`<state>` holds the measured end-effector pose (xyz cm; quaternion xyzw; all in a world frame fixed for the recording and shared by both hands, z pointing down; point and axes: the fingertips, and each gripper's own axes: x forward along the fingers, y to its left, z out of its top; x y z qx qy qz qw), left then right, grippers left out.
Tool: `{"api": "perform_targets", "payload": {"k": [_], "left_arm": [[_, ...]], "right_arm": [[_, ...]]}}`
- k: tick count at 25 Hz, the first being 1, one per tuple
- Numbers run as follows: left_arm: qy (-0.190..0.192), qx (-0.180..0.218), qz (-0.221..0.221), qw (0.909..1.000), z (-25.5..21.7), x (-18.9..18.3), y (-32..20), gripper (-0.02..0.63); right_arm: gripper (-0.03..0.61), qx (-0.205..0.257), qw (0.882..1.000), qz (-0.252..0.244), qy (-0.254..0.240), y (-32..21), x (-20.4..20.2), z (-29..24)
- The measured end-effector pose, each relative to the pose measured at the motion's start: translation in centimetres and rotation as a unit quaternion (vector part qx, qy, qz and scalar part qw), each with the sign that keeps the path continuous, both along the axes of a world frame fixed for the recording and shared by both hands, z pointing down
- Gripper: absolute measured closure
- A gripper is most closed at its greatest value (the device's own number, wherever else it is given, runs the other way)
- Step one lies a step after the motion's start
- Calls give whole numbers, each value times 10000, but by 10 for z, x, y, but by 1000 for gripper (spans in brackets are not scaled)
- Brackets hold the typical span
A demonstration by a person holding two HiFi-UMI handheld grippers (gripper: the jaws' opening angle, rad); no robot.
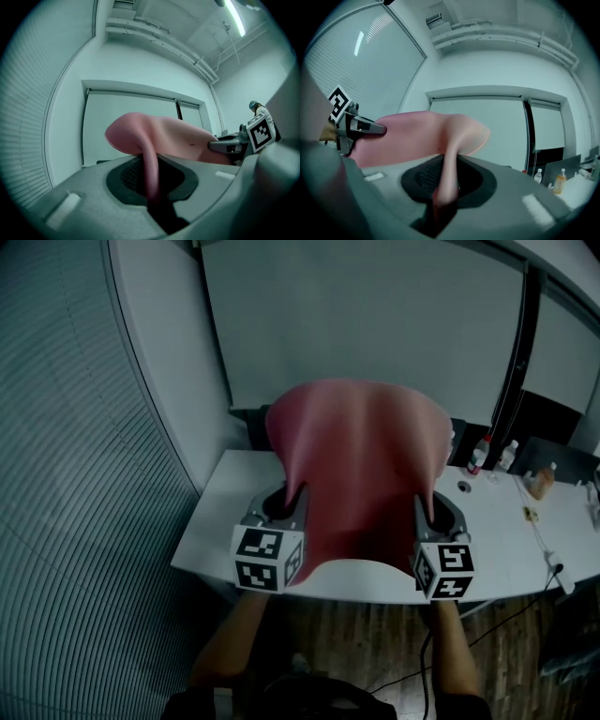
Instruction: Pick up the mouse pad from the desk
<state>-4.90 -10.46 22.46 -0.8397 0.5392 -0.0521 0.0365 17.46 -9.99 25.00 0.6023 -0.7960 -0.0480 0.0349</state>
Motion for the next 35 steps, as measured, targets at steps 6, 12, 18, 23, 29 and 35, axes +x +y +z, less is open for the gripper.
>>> {"api": "perform_targets", "payload": {"k": [6,12,18,23,29,35], "left_arm": [[-2,171,-89,9998,-13,8,17,563],[3,289,-212,9994,-29,8,33,563],[40,389,-277,9989,-31,12,44,563],[46,405,-322,9986,-35,12,50,563],[62,427,-335,9985,-35,17,48,563],[49,433,-333,9985,-38,21,47,563]], "right_arm": [[502,205,9998,-46,1,14,9,-11],[502,343,9994,-106,1,26,11,-26],[502,448,9989,-150,27,33,15,-27],[502,492,9987,-165,20,38,17,-31],[502,542,9984,-167,15,36,23,-32],[502,559,9983,-157,3,35,27,-34]]}}
